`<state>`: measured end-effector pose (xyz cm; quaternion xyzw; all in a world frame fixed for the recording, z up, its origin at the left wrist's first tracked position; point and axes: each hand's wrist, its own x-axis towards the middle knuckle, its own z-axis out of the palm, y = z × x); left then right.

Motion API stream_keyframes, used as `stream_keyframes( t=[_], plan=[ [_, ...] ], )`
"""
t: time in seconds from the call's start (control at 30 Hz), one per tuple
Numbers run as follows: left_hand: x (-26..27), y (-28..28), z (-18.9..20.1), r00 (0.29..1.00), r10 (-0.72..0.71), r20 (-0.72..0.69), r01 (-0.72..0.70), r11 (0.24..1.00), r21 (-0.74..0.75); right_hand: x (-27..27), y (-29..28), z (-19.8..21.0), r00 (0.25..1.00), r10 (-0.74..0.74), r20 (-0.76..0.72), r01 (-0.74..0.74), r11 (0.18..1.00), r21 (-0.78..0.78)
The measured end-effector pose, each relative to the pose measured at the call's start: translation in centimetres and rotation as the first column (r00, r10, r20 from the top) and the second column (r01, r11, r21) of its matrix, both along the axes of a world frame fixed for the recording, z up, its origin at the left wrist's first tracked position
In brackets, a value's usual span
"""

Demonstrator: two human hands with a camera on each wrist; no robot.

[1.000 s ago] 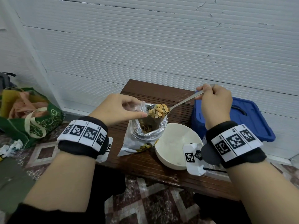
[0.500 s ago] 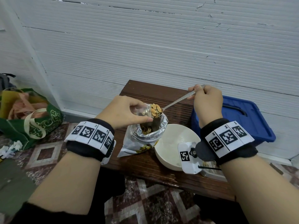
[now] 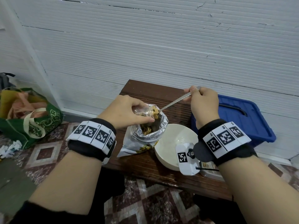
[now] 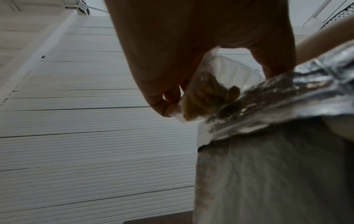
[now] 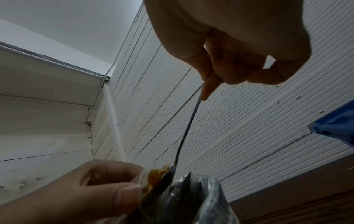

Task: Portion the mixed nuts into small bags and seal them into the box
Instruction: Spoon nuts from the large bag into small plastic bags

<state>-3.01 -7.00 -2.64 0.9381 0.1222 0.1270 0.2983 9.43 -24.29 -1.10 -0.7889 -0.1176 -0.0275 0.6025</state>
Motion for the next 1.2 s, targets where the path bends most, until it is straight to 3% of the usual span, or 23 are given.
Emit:
stream_keyframes(
  t=[0.37, 0.6, 0.7, 0.83, 1.0, 1.1, 1.2],
  plan=[
    [0.2, -0.9, 0.0, 0.999, -0.033, 0.043, 0.030, 0.998, 0.062, -0.8, 0.5, 0.4, 0.997, 0.075, 0.024, -0.075, 0.997, 0.021],
    [0.3, -1.0, 0.0, 0.992, 0.021, 0.127, -0.004, 0.991, -0.133, -1.8, 0.4, 0.6, 0.951, 0.262, 0.162, -0.292, 0.936, 0.198],
    [0.1, -0.9, 0.2, 0.983, 0.069, 0.169, -0.035, 0.980, -0.198, -1.8, 0.1, 1.0, 0.931, 0.274, 0.242, -0.331, 0.913, 0.238],
    [-0.3, -0.3, 0.6, 0.975, 0.121, 0.188, -0.078, 0.971, -0.224, -1.4, -0.6, 1.6, 0.936, 0.179, 0.302, -0.277, 0.905, 0.322],
    [-0.5, 0.5, 0.6, 0.963, 0.166, 0.212, -0.114, 0.965, -0.236, -0.6, -1.6, 1.6, 0.963, -0.028, 0.268, -0.085, 0.912, 0.401],
    [-0.4, 0.5, 0.4, 0.962, 0.153, 0.225, -0.094, 0.962, -0.256, -0.5, -1.9, 1.1, 0.962, -0.065, 0.264, -0.025, 0.946, 0.323],
    [-0.4, 0.5, 0.3, 0.967, 0.121, 0.226, -0.057, 0.960, -0.273, -1.2, -1.8, 0.5, 0.943, 0.037, 0.332, -0.090, 0.986, 0.144]
  ],
)
